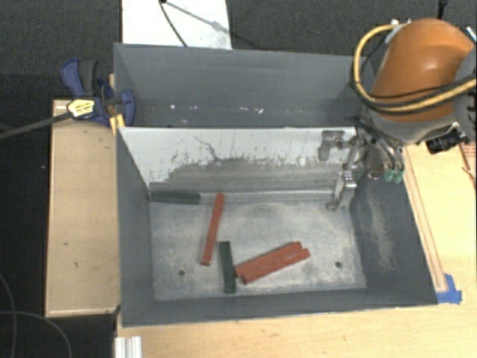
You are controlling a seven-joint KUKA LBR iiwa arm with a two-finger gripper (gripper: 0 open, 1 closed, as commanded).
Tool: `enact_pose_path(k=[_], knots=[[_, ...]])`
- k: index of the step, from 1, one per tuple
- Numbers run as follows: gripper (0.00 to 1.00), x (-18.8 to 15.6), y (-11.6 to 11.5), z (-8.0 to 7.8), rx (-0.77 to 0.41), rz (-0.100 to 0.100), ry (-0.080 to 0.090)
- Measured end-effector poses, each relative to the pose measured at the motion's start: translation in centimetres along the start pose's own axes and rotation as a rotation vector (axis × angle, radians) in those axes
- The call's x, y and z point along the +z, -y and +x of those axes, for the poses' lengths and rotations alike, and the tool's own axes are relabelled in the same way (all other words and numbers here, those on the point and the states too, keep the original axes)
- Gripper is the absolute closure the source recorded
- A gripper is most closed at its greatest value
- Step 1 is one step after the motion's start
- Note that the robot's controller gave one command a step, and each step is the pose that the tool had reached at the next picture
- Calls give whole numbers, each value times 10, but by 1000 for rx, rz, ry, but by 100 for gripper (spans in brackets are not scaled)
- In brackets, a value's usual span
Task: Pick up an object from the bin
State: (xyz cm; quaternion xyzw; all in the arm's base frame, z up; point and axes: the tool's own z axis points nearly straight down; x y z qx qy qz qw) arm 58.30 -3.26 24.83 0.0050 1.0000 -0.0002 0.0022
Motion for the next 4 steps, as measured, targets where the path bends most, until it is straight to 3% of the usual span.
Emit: enact_pose_path(k=[1,2,3,4], knots=[[0,141,-49,64,49,-2,-12],[0,179,-63,82,-117,-2,-6],[100,177,-62,82,-116,-1,-4],[100,8,-50,95,-79,-1,5]])
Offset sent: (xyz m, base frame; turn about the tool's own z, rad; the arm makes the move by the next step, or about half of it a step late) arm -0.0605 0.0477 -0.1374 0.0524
